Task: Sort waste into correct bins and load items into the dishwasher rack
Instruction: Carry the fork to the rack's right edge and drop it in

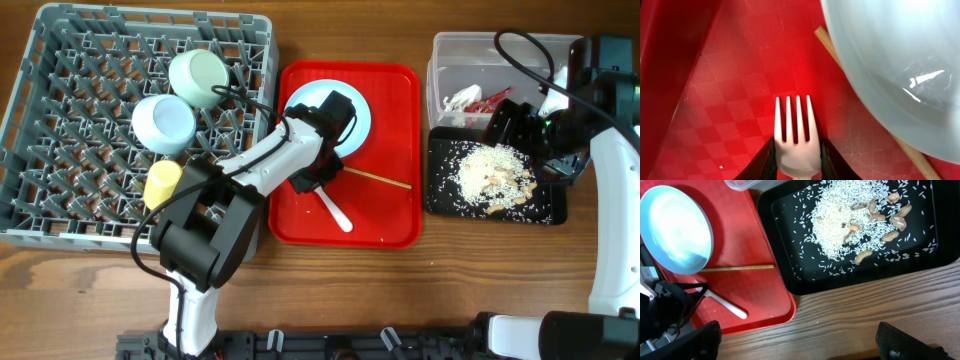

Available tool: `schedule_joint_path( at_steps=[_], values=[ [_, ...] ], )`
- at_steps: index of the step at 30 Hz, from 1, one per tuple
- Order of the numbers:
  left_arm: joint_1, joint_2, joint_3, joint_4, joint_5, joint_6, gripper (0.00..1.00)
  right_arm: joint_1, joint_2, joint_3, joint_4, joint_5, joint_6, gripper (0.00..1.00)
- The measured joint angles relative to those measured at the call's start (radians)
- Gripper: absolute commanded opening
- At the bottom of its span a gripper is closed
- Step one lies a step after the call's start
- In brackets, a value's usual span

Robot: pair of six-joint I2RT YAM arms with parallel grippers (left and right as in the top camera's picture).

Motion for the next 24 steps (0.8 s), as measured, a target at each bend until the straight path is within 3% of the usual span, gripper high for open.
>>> schedule_joint_path(
  at_steps=[13,24],
  values=[
    [0.000,-0.006,-0.005,0.002,0.000,0.006,0.16,0.000,0.000,0.000,0.000,0.000,0.000,1.00],
    [0.000,-0.125,-0.042,-0.042,0.003,0.139,0.14,0.000,0.000,0.000,0.004,0.000,0.000,1.00]
  ],
)
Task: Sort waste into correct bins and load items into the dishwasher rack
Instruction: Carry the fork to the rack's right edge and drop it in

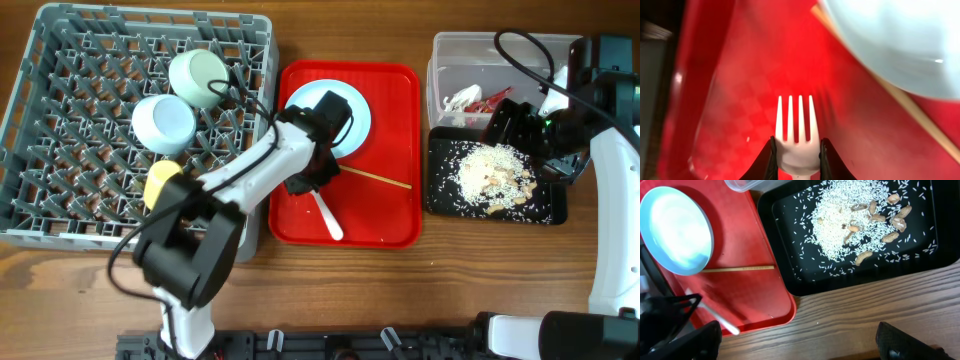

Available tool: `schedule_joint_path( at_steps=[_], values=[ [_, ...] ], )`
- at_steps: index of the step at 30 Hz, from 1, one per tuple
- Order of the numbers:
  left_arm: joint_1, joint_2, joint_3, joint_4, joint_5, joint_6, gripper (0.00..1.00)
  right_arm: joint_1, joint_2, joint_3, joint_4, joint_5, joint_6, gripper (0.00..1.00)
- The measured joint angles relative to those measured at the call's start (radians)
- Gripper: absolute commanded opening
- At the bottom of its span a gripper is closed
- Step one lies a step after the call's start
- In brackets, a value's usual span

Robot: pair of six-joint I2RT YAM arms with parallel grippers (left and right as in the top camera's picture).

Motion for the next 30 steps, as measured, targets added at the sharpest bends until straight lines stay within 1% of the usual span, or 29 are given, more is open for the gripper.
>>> schedule_joint_path(
  at_steps=[1,3,4,5,7,9,13,16,18,23,27,28,30],
  values=[
    [0.000,-0.034,0.000,-0.004,-0.003,0.026,0.16,0.000,0.000,0.000,0.002,0.000,0.000,1.00],
    [0.000,-0.100,0.000,-0.005,-0.014,0.089,0.17,0.000,0.000,0.000,0.006,0.000,0.000,1.00],
    [0.000,-0.126,0.000,-0.007,-0.026,0.121,0.20,0.000,0.000,0.000,0.008,0.000,0.000,1.00],
    [0.001,-0.171,0.000,-0.007,-0.048,0.172,0.20,0.000,0.000,0.000,0.011,0.000,0.000,1.00],
    [0.008,-0.222,0.000,-0.008,-0.087,0.230,0.18,0.000,0.000,0.000,0.011,0.000,0.000,1.00],
    [0.035,-0.278,0.000,-0.010,-0.134,0.291,0.12,0.000,0.000,0.000,0.011,0.000,0.000,1.00],
    [0.143,-0.396,0.000,0.001,-0.202,0.456,0.12,0.000,0.000,0.000,0.016,0.000,0.000,1.00],
    [0.214,-0.430,0.000,0.030,-0.217,0.589,0.09,0.000,0.000,0.000,0.018,0.000,0.000,1.00],
    [0.262,-0.431,0.000,0.052,-0.223,0.660,0.04,0.000,0.000,0.000,0.019,0.000,0.000,1.00],
    [0.349,-0.406,0.000,0.106,-0.227,0.740,0.06,0.000,0.000,0.000,0.018,0.000,0.000,1.00],
    [0.354,-0.336,0.000,0.118,-0.190,0.757,0.05,0.000,0.000,0.000,0.019,0.000,0.000,1.00],
    [0.354,-0.317,0.000,0.121,-0.184,0.760,0.06,0.000,0.000,0.000,0.018,0.000,0.000,1.00],
    [0.354,-0.274,0.000,0.122,-0.177,0.760,0.17,0.000,0.000,0.000,0.018,0.000,0.000,1.00]
  ],
)
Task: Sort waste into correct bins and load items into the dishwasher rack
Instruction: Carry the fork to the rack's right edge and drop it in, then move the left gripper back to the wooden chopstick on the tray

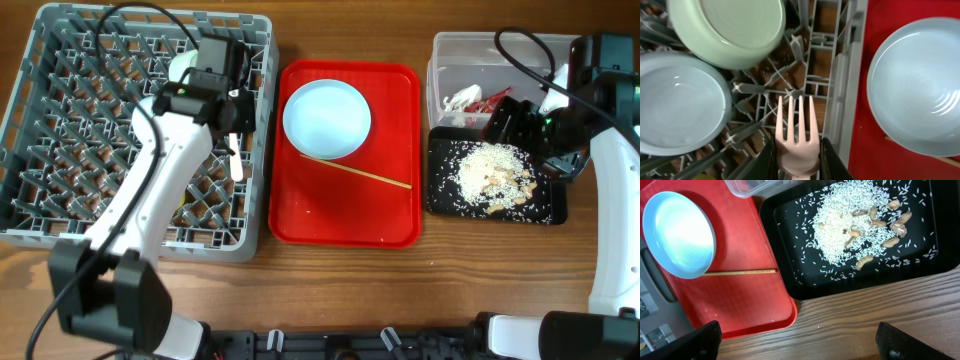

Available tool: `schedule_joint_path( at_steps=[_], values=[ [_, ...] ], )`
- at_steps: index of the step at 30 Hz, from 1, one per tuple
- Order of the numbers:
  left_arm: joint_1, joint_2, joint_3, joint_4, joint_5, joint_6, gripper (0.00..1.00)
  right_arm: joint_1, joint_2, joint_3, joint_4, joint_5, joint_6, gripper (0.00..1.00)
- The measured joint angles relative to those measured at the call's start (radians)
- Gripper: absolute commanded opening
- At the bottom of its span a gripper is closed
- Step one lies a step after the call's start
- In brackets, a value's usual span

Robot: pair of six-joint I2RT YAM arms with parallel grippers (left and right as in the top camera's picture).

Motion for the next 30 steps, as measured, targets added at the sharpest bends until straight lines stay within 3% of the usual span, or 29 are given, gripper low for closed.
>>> schedule_joint_path(
  at_steps=[7,11,14,16,20,25,30],
  values=[
    [0.000,0.070,0.000,0.028,0.011,0.010,0.51,0.000,0.000,0.000,0.000,0.000,0.000,1.00],
    [0.000,0.069,0.000,0.029,0.037,0.014,0.56,0.000,0.000,0.000,0.000,0.000,0.000,1.00],
    [-0.001,0.056,0.000,0.022,0.150,-0.001,0.56,0.000,0.000,0.000,0.000,0.000,0.000,1.00],
    [-0.020,0.031,0.000,0.025,0.289,-0.093,0.55,0.000,0.000,0.000,0.000,0.000,0.000,1.00],
    [-0.120,0.026,0.001,0.016,0.370,-0.370,0.60,0.000,0.000,0.000,0.001,0.000,0.000,1.00],
    [-0.330,0.043,0.002,0.063,0.311,-0.670,0.72,0.000,0.000,0.000,0.001,0.000,0.000,1.00],
    [-0.426,0.121,0.033,0.044,0.286,-0.819,0.79,0.000,0.000,0.000,0.000,0.000,0.000,1.00]
  ],
)
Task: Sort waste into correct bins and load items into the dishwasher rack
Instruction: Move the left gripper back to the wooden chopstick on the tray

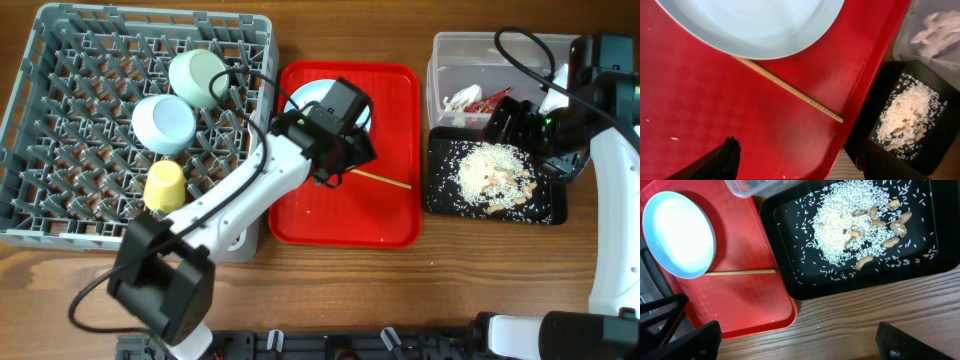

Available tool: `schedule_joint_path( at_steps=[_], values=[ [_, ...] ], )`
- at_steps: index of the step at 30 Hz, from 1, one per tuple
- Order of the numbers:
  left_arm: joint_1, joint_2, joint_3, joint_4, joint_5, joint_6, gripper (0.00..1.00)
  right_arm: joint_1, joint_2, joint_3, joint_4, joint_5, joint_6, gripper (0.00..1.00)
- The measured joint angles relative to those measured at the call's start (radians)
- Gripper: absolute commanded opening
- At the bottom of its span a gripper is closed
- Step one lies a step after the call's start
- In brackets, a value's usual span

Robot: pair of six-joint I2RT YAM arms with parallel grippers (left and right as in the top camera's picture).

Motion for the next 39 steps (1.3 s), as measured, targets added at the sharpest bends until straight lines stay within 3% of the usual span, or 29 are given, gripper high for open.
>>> schedule_joint_path(
  at_steps=[8,18,25,28,39],
  values=[
    [-0.007,0.070,0.112,0.000,-0.010,-0.134,0.79,0.000,0.000,0.000,0.000,0.000,0.000,1.00],
    [-0.082,0.325,0.111,0.019,-0.052,-0.220,0.79,0.000,0.000,0.000,0.000,-0.001,0.000,1.00],
    [-0.082,0.327,0.112,0.012,-0.116,-0.238,0.78,0.000,0.000,0.000,0.000,-0.010,0.000,1.00],
    [-0.082,0.327,0.112,0.003,-0.132,-0.238,0.73,0.000,0.000,0.000,0.000,-0.012,-0.003,1.00],
    [-0.084,0.332,0.112,0.003,-0.202,-0.238,0.73,0.000,0.000,0.000,0.000,-0.012,-0.003,1.00]
  ],
)
